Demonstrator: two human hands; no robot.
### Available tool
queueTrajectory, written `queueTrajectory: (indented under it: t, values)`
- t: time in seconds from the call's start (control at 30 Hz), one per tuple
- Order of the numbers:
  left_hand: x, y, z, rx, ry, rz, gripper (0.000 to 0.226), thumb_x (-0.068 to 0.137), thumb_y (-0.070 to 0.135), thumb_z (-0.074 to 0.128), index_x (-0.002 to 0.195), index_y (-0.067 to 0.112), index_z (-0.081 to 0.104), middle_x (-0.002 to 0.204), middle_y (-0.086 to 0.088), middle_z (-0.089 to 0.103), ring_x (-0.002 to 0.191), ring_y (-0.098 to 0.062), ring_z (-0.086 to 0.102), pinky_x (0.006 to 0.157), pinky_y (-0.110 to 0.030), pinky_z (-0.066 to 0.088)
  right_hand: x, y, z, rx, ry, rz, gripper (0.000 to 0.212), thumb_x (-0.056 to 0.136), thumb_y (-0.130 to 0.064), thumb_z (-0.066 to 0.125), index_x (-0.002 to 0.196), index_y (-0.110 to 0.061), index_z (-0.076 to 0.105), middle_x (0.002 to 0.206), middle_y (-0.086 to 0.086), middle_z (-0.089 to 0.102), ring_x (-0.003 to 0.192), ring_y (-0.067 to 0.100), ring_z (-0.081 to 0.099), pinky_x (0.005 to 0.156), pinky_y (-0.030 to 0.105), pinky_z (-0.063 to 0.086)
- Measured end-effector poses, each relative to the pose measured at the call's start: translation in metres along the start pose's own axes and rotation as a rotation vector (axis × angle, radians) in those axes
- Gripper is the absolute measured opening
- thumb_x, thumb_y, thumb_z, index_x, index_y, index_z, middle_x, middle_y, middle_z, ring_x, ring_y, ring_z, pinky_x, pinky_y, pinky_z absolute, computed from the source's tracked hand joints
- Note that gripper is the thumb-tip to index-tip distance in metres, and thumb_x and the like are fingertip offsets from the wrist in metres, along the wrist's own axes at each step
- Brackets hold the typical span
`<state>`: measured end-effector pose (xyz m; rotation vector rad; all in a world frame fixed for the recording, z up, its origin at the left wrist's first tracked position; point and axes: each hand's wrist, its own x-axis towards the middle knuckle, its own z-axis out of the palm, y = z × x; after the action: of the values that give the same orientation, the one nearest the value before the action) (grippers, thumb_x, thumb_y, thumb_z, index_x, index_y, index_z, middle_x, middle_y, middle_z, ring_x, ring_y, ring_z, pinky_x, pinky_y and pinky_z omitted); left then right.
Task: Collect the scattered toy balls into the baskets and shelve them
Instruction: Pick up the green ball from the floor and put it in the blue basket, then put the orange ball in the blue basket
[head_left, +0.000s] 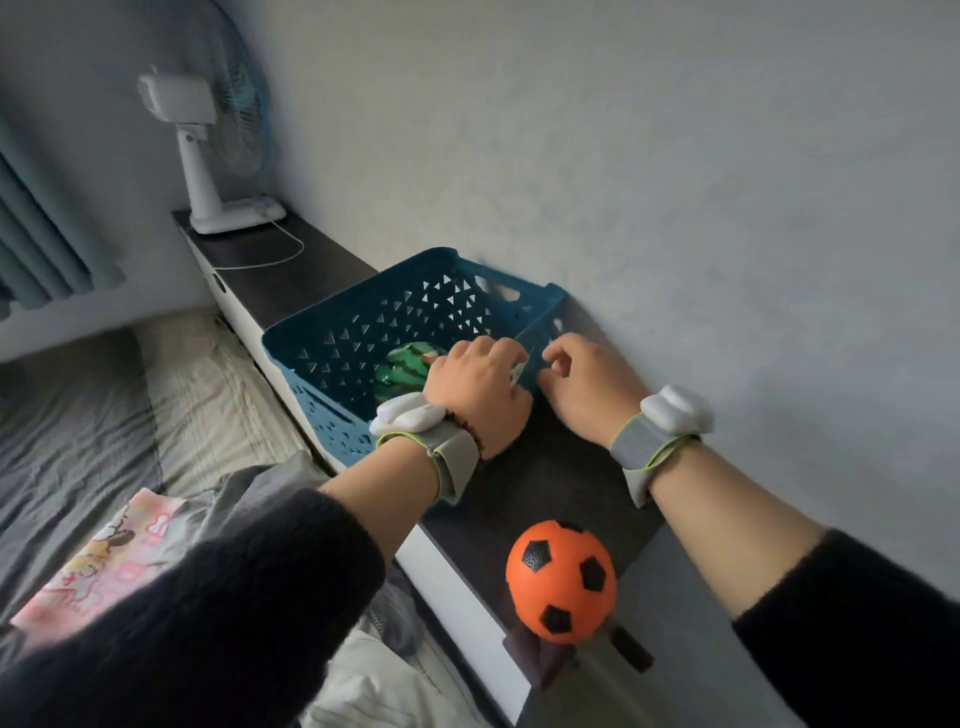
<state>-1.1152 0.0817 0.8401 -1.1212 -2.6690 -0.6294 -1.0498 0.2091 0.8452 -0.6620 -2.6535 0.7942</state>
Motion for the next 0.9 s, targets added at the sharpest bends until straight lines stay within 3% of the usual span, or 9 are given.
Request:
queueTrajectory:
  t: [0.17, 0.3, 0.5, 0.6, 0.67, 0.8, 0.9]
  values:
    - [-0.039, 0.023, 0.041, -0.129, -0.188, -0.05, 0.044, 0.08, 0.03, 0.055, 0.123, 0.026, 0.053, 0.122, -0.003, 0.057, 0.115, -0.028, 0.05, 0.093, -0.038, 0.044, -0.043, 0.049, 0.011, 0.029, -0.208, 0.045, 0.04, 0.087, -0.028, 0.063, 0.124, -0.015, 0.055, 0.123, 0.011, 0.056, 0.112, 0.029, 0.056, 0.096, 0.039, 0.044]
    - [-0.079, 0.029, 0.069, -0.156, -0.312, -0.199, 0.042, 0.082, 0.028, 0.053, 0.124, 0.027, 0.053, 0.124, -0.003, 0.054, 0.114, -0.027, 0.052, 0.094, -0.04, 0.045, -0.085, 0.075, 0.023, -0.041, -0.416, 0.051, 0.051, 0.086, -0.044, 0.058, 0.133, -0.025, 0.047, 0.138, 0.006, 0.045, 0.117, 0.029, 0.055, 0.099, 0.042, 0.045]
    - [-0.127, 0.028, 0.087, -0.179, -0.274, -0.634, 0.04, 0.091, 0.046, 0.043, 0.121, 0.021, 0.055, 0.119, -0.009, 0.059, 0.107, -0.029, 0.057, 0.083, -0.031, 0.042, -0.129, 0.096, 0.044, 0.077, -0.538, 0.096, 0.078, 0.084, -0.052, 0.059, 0.149, -0.029, 0.022, 0.153, 0.007, 0.023, 0.132, 0.033, 0.043, 0.108, 0.04, 0.037]
    - [-0.145, 0.035, 0.09, -0.489, -0.341, -0.852, 0.037, 0.088, 0.053, 0.042, 0.098, 0.022, 0.056, 0.095, -0.011, 0.064, 0.086, -0.031, 0.063, 0.073, -0.041, 0.054, -0.142, 0.101, 0.051, 0.185, -0.539, 0.149, 0.091, 0.081, -0.049, 0.067, 0.152, -0.029, 0.012, 0.153, 0.01, 0.02, 0.133, 0.034, 0.041, 0.107, 0.039, 0.037]
    - [-0.15, 0.045, 0.088, -0.723, -0.322, -0.97, 0.037, 0.086, 0.052, 0.044, 0.101, 0.02, 0.055, 0.097, -0.014, 0.063, 0.089, -0.036, 0.065, 0.071, -0.051, 0.058, -0.144, 0.102, 0.051, 0.248, -0.508, 0.151, 0.093, 0.08, -0.044, 0.071, 0.152, -0.029, 0.014, 0.153, 0.01, 0.021, 0.134, 0.033, 0.04, 0.107, 0.039, 0.037]
    - [-0.143, 0.06, 0.081, -0.774, -0.185, -0.938, 0.041, 0.081, 0.054, 0.046, 0.105, 0.021, 0.052, 0.093, -0.009, 0.061, 0.093, -0.036, 0.064, 0.087, -0.053, 0.053, -0.141, 0.099, 0.04, 0.309, -0.404, 0.094, 0.089, 0.079, -0.04, 0.073, 0.15, -0.026, 0.021, 0.151, 0.01, 0.025, 0.133, 0.03, 0.041, 0.101, 0.033, 0.036]
    - [-0.131, 0.069, 0.068, -0.785, -0.108, -0.891, 0.047, 0.083, 0.053, 0.045, 0.111, 0.016, 0.055, 0.096, -0.014, 0.064, 0.087, -0.036, 0.067, 0.078, -0.053, 0.057, -0.13, 0.091, 0.024, 0.38, -0.307, 0.056, 0.084, 0.079, -0.036, 0.073, 0.148, -0.026, 0.026, 0.15, 0.009, 0.028, 0.13, 0.027, 0.042, 0.094, 0.027, 0.032]
